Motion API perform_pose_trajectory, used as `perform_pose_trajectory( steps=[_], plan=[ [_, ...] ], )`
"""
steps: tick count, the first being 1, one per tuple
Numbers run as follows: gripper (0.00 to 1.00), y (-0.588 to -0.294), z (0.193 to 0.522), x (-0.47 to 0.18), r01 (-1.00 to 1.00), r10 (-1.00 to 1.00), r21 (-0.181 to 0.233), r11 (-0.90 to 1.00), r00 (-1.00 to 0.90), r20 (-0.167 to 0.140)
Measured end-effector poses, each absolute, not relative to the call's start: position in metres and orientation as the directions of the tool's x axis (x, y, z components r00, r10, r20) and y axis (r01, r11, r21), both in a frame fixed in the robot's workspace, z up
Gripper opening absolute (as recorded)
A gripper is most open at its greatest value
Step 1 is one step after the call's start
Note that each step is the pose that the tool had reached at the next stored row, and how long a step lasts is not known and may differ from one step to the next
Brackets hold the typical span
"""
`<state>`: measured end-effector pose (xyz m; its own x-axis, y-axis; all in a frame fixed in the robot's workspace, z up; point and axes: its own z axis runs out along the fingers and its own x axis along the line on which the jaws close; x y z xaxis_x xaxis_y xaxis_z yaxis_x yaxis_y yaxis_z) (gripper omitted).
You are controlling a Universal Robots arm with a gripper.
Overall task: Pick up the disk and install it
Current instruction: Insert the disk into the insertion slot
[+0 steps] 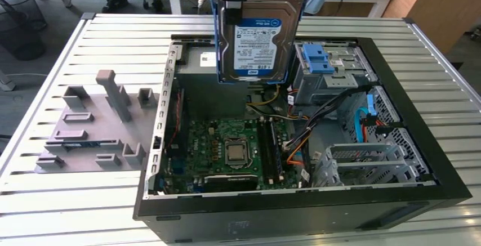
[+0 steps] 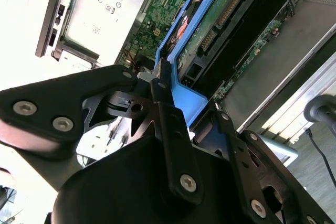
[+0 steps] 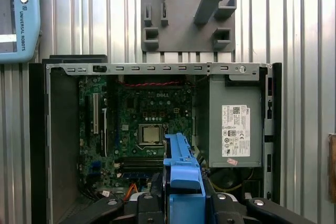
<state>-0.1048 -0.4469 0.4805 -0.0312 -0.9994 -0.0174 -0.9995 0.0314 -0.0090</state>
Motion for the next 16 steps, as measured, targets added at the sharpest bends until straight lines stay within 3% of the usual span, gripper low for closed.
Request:
perform_pose_trajectory(
  steps=[16],
  plan=[
    [0.36, -0.4561, 0.4804, -0.1046, -0.999, -0.999, -0.009, 0.031, -0.031, -0.017]
  ],
)
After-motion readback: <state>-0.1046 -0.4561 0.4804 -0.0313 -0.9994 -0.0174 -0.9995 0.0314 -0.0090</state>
